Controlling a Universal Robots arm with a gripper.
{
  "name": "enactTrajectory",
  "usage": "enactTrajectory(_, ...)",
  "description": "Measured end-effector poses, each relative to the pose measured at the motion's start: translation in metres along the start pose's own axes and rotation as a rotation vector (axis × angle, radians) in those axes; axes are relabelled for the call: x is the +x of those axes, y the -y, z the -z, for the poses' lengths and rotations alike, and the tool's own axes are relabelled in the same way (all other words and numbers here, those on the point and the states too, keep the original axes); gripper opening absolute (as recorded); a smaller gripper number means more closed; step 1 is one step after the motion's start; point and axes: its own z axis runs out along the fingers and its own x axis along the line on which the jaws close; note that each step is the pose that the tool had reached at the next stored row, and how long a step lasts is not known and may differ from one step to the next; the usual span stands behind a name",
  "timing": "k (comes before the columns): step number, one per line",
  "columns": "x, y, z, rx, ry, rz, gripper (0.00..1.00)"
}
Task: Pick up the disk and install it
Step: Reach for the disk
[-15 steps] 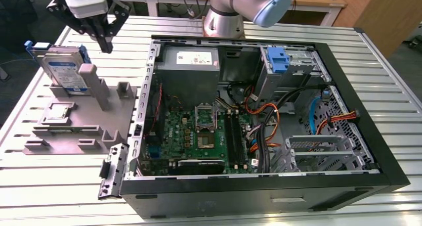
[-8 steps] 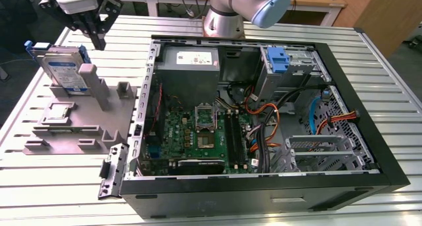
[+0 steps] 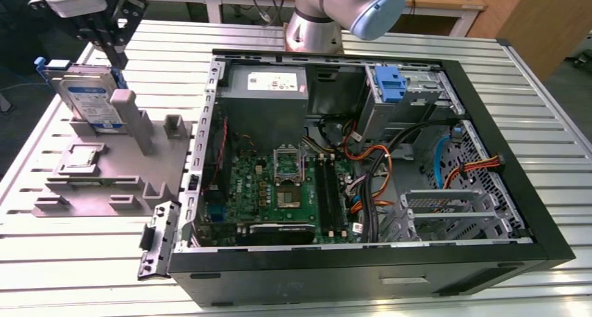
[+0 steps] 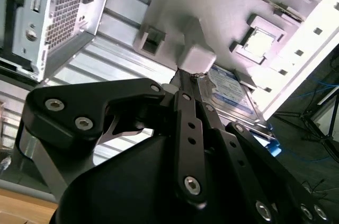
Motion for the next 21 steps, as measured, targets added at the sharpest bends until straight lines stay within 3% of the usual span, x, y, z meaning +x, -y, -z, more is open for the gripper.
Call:
enactTrajectory(4, 0.0123, 0.0000, -0.0002, -0.0002, 0.0002, 0.000, 0.10)
enactTrajectory(6, 0.0148, 0.0000, -0.0002, -0.0001, 0.0001, 0.000, 0.10)
enactTrajectory(21, 0.0178, 0.0001, -0.0002, -0.0001, 0.0000, 0.000, 0.10)
